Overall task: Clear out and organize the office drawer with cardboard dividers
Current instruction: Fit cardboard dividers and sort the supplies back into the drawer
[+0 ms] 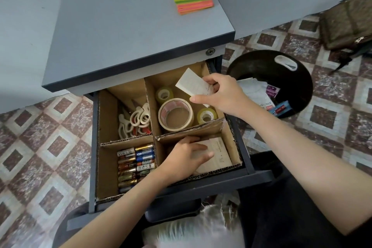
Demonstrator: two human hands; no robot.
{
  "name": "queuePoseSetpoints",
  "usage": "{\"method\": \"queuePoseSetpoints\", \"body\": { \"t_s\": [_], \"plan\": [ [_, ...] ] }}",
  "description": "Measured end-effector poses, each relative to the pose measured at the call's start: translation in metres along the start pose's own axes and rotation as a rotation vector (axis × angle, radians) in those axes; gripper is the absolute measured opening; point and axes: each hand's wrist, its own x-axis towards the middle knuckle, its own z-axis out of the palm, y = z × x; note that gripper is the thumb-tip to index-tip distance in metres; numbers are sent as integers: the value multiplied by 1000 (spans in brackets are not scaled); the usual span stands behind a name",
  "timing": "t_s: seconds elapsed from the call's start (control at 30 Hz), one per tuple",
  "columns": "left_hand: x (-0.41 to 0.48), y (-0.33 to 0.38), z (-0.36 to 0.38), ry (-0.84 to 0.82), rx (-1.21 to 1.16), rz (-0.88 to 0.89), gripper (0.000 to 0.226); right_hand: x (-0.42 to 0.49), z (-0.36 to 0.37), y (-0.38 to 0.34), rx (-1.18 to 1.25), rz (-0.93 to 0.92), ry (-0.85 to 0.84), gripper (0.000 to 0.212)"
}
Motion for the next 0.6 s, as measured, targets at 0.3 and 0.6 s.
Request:
{"method": "queuePoseSetpoints", "body": {
  "t_s": [0.3, 0.6],
  "plan": [
    [7, 13, 6, -78, 72, 95, 46, -1, 5, 2, 16, -16, 3, 65],
    [-21, 5, -14, 142, 105, 303, 33, -5, 1, -1, 30, 31, -5, 75]
  ]
}}
